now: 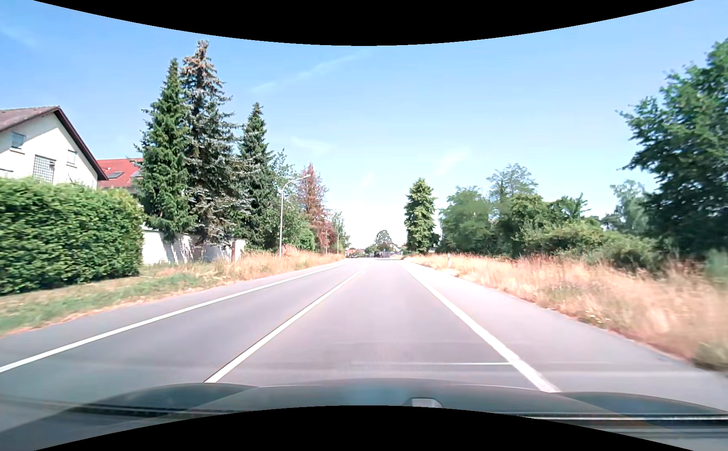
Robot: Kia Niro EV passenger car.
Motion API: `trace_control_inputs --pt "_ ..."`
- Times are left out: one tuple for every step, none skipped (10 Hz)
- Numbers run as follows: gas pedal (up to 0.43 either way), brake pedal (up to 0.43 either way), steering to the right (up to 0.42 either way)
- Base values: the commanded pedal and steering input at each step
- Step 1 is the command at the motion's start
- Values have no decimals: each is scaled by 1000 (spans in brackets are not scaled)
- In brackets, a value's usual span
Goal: Follow the waypoints while adhering to traffic rules and regulations
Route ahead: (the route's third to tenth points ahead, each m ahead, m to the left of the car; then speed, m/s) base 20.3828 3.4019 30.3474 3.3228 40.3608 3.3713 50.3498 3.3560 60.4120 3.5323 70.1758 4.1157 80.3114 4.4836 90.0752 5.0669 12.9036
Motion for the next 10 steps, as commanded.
trace_control_inputs --pt "87 0 -1" --pt "87 0 -1" --pt "79 0 -2" --pt "67 0 -3" --pt "67 0 -4" --pt "67 0 -4" --pt "59 0 -3" --pt "47 0 -4" --pt "39 0 -4" --pt "20 0 -4"
